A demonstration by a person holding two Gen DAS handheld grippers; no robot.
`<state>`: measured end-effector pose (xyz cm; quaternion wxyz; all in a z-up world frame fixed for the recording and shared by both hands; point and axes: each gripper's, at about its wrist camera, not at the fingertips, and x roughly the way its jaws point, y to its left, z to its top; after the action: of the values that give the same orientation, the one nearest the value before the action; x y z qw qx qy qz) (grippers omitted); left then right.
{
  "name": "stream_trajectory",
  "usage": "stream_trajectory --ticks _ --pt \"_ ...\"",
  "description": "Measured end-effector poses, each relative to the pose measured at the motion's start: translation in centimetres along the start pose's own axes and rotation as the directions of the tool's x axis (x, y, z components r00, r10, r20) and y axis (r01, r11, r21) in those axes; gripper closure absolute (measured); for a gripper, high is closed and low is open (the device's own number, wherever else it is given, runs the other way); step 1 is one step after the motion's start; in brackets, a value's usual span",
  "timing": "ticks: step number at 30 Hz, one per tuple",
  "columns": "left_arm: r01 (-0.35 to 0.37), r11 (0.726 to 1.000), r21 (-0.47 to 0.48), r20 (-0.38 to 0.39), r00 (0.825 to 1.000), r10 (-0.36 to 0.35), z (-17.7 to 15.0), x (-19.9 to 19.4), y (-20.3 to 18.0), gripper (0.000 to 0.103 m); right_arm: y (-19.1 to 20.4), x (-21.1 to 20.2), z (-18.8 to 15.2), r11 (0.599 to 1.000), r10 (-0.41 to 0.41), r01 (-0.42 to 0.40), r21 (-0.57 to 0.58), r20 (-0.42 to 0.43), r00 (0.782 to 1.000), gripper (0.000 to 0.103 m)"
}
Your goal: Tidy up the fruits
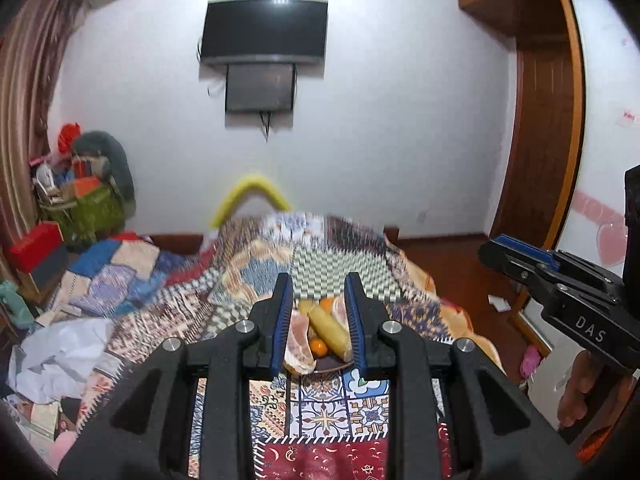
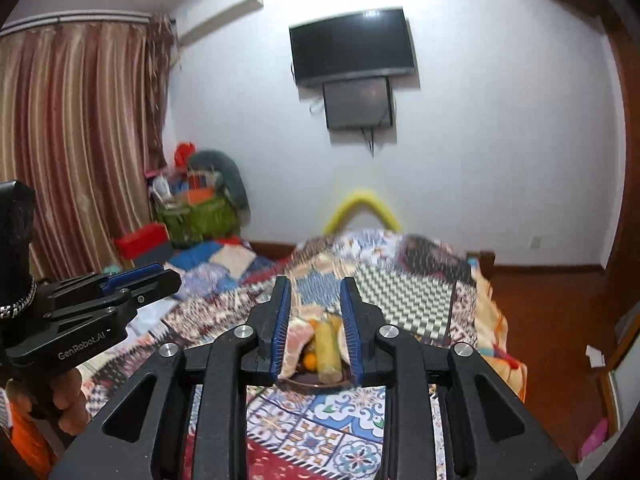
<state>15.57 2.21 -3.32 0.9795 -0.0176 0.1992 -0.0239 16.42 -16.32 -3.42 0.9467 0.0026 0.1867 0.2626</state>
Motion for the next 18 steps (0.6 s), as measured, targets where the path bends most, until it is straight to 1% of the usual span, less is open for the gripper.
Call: stream_trajectory --ticks 1,3,4,6,8,10,11,12,13,15,18 --pt "-0.003 1.0 0.004 0.016 1.0 0.003 0.1 -0.8 -0.1 0.077 0.3 -0.6 0.1 1.0 -0.001 0.001 -0.001 0.015 1.0 0.073" --pt "-0.007 1.0 0.016 0.051 0.999 0.007 0.3 -2.6 -0.3 0.074 1.0 -1.8 0.4 1.0 -0.007 0.008 -0.006 0.05 0.999 0.067" --pt "-0.006 1.0 0.018 0.065 0.998 0.005 0.3 -3.3 -0.4 0.072 1.2 -2.1 0.4 1.0 -0.008 0.008 -0.008 0.061 0.998 0.066" --pt "-0.004 1.0 0.023 0.09 0.996 0.002 0.4 -4.6 -0.5 0.063 1.6 -2.8 0.6 1.0 -0.011 0.012 -0.015 0.083 0.997 0.063" --pt "-0.014 0.999 0.033 0.118 0.993 0.01 0.4 -5.9 -0.8 0.056 2.1 -3.4 0.5 1.0 -0.019 0.021 -0.02 0.105 0.994 0.053" --pt "-0.027 0.999 0.04 0.145 0.989 0.021 0.4 -6.9 -1.0 0.05 2.5 -3.9 0.5 0.999 -0.028 0.031 -0.022 0.123 0.992 0.048" --pt "-0.032 0.999 0.039 0.153 0.988 0.025 0.3 -7.2 -0.9 0.044 2.6 -3.9 0.4 0.999 -0.03 0.033 -0.023 0.126 0.992 0.045" --pt "-0.035 0.999 0.036 0.16 0.987 0.029 0.3 -7.6 -0.9 0.039 2.8 -4.1 0.4 0.999 -0.031 0.034 -0.022 0.131 0.991 0.04" --pt "-0.035 0.999 0.033 0.165 0.986 0.029 0.2 -7.8 -0.9 0.038 2.9 -4.3 0.4 0.999 -0.032 0.036 -0.021 0.135 0.99 0.037" --pt "-0.037 0.999 0.032 0.175 0.984 0.031 0.2 -8.3 -0.7 0.036 3.1 -4.7 0.2 0.999 -0.043 0.046 -0.018 0.149 0.988 0.028" --pt "-0.042 0.999 0.026 0.184 0.982 0.037 0.0 -8.9 -0.6 0.029 3.4 -4.9 0.1 0.998 -0.058 0.062 -0.02 0.156 0.986 0.025"
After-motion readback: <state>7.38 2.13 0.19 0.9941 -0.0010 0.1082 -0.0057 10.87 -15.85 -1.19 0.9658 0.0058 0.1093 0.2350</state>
